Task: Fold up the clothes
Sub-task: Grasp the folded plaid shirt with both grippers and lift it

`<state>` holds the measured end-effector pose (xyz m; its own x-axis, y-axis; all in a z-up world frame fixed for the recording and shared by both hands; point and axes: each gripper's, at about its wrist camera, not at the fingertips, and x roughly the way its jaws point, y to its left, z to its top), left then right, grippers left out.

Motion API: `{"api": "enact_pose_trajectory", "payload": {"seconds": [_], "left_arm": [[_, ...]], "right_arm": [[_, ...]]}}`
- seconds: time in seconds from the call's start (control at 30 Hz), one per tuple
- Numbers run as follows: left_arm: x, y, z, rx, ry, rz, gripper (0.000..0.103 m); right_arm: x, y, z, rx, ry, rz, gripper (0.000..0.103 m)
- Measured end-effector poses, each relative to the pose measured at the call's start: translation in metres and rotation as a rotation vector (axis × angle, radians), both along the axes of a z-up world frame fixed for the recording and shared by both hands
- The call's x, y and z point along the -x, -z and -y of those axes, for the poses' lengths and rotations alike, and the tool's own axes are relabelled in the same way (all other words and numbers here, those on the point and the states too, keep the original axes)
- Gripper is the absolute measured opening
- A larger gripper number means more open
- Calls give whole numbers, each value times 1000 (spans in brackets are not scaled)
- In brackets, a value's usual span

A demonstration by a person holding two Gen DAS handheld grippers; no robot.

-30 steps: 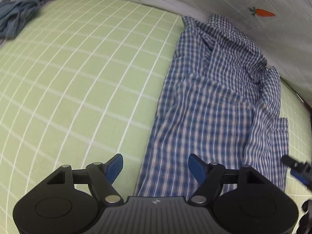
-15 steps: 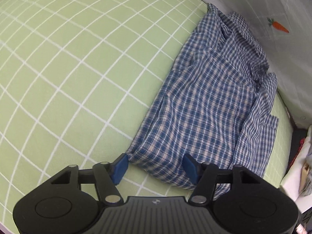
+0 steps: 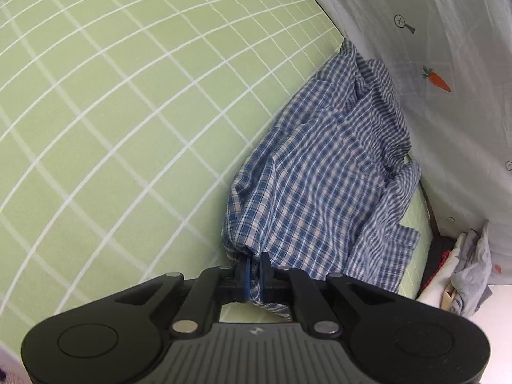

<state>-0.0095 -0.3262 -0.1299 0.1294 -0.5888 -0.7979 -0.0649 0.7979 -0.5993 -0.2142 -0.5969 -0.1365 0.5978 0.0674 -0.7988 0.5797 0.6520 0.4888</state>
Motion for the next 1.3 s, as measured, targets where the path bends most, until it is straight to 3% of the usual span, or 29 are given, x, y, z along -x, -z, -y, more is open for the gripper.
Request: {"api": "enact_pose_trajectory", "payload": {"seconds": [0.17, 0.43, 0.53, 0.83, 1.0, 1.03, 1.07, 1.1, 1.13, 1.17, 1.2, 1.3], "left_arm": [[15, -25, -7, 13, -30, -6, 4], [-23, -59, 23, 82, -142, 9, 4], [-47, -69, 42, 102, -140, 37, 4], [-118, -97, 98, 161, -133, 122, 4], [-190, -106, 161, 151, -66, 269, 7], [-205, -108, 174, 149, -53, 299, 19], [-215, -109, 185, 110, -46, 355, 41], [-226, -111, 196, 69, -39, 412, 54], [-230, -111, 201, 30, -34, 460, 80], [-234, -111, 206, -10, -28, 508, 87], [-235, -107, 208, -32, -8, 548, 87], [-231, -83, 209, -117, 71, 556, 90]], "right_arm": [[29, -22, 0, -56, 48, 31, 8], [9, -46, 23, -108, 82, 131, 8], [-6, -57, 39, -132, 104, 172, 8], [-88, -85, 95, -99, 105, 267, 8], [-159, -91, 140, -70, 118, 332, 8], [-175, -92, 150, -59, 123, 351, 13], [-189, -92, 157, -22, 134, 361, 19], [-204, -93, 165, 15, 145, 370, 49], [-217, -94, 172, 52, 154, 378, 79], [-223, -90, 172, 85, 142, 370, 85], [-228, -87, 172, 117, 131, 361, 84], [-243, -77, 173, 212, 96, 332, 86]]}}
